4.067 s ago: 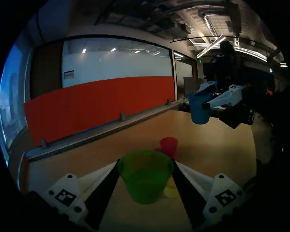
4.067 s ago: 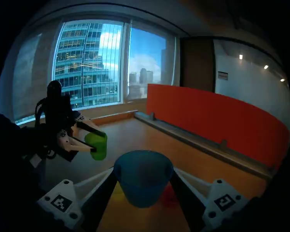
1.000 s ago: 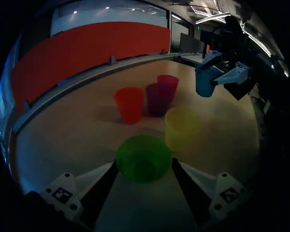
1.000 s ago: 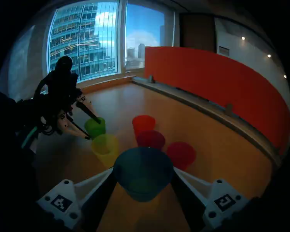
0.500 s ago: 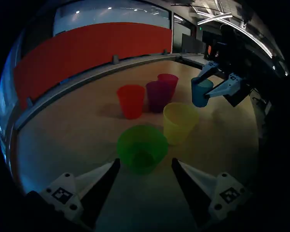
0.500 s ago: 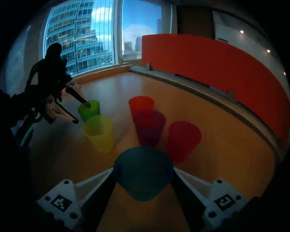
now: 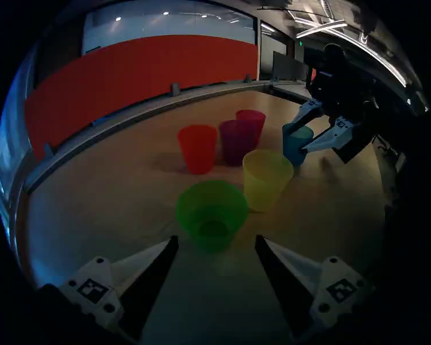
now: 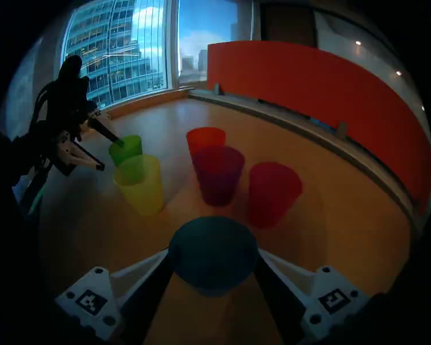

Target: Pour water

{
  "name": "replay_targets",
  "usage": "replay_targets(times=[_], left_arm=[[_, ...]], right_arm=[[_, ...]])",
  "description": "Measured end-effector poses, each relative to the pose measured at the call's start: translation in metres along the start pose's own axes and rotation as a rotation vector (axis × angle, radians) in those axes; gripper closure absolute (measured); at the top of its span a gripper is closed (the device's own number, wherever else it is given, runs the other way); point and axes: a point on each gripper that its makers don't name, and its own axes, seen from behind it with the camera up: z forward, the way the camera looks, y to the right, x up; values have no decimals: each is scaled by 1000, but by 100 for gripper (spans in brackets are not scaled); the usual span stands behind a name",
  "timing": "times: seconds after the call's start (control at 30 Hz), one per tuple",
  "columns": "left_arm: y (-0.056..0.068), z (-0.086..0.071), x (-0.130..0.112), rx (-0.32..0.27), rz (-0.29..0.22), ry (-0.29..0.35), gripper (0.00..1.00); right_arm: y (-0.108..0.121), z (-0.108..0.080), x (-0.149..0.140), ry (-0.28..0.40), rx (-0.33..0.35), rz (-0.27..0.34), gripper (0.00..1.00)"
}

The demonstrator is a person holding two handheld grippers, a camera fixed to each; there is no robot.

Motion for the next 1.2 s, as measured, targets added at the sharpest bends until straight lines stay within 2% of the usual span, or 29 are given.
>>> replay_targets(times=[0.2,0.27,0.33,0.57,0.9,1.2], left_arm=[[0,-2,-2,8,6,0,0],[0,-2,-1,7,3,2,0],[-1,-2,-1,8,-2,3,0],[-3,-6,-3,14,-21,10,0],[-10,-18,-6,61,-50,32,0],[-6,-36,-9,106,-69,60,0]], right_arm=[[2,-2,-6,-11,-7,3,8],[2,-2,-7,-13,-10,5,7],[2,-3,-7,-16,-13,8,0],[2,-8,-10,-22,-28,9,0],[1,-29,-19,-16,-59,16,0],[2,-54,-28,10,-104,37,0]])
